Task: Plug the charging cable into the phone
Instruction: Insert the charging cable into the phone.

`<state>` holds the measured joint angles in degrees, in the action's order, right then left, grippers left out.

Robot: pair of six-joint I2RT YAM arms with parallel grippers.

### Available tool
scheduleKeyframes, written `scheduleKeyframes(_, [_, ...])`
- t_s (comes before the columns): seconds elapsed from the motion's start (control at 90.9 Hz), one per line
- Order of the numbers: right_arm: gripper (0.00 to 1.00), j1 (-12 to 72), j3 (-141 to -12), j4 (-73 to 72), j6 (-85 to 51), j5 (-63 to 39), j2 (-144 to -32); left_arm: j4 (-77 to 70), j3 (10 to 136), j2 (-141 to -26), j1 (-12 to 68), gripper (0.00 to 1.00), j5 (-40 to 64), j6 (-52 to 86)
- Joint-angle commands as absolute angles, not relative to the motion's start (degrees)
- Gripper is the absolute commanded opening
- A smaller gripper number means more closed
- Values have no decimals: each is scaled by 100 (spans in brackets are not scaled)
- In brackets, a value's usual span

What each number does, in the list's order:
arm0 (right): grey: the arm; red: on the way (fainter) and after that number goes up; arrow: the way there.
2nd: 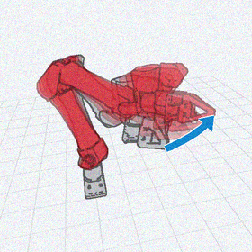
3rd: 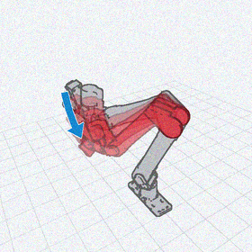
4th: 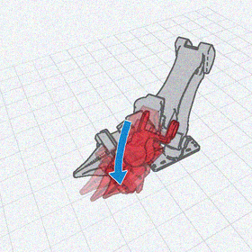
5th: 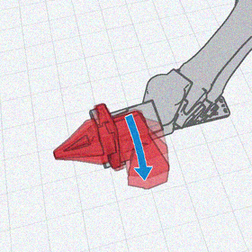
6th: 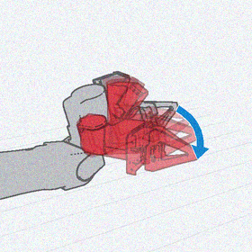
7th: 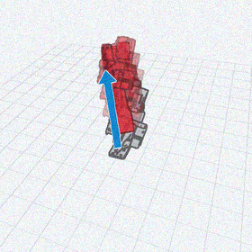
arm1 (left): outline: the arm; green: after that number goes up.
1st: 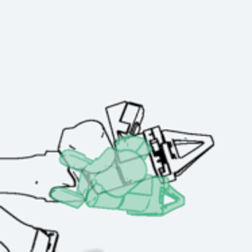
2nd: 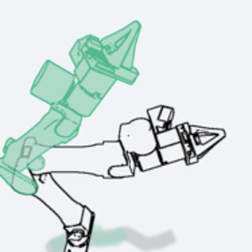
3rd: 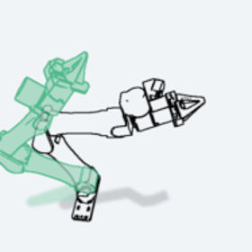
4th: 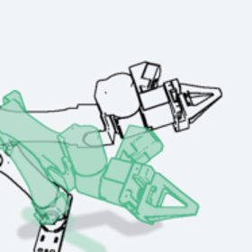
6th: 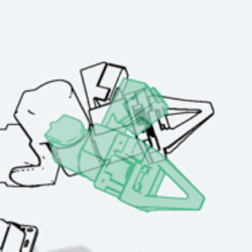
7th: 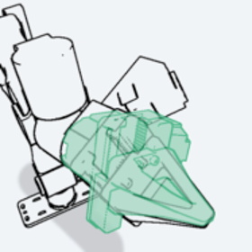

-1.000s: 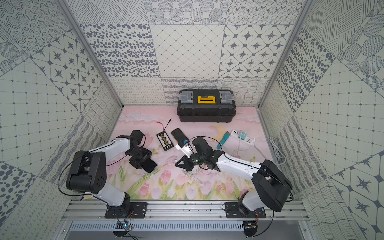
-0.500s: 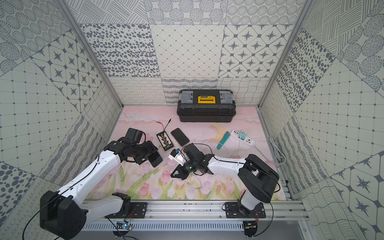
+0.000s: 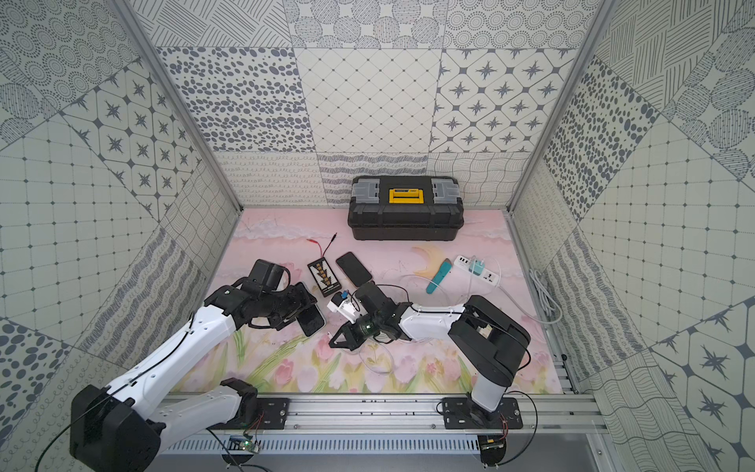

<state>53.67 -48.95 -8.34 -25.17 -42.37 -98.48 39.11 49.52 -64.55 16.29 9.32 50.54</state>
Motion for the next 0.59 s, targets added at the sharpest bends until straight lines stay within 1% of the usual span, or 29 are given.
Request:
scheduleKeyframes(0.0, [0,5396,-5054,-1303,-2754,-4374,-9955,3628,4990,-6440,1672,9,940,5110])
scheduleKeyframes(0.363, [0,5468,-5143,-1475,-2978,-4405,-10043,3672,4986,-6370,1673,9,579,5454])
scheduleKeyframes(0.583, [0,5533,-5155,-1522,-2994,-4408,-10154,3567,4971,-6410,1681,9,633,5572])
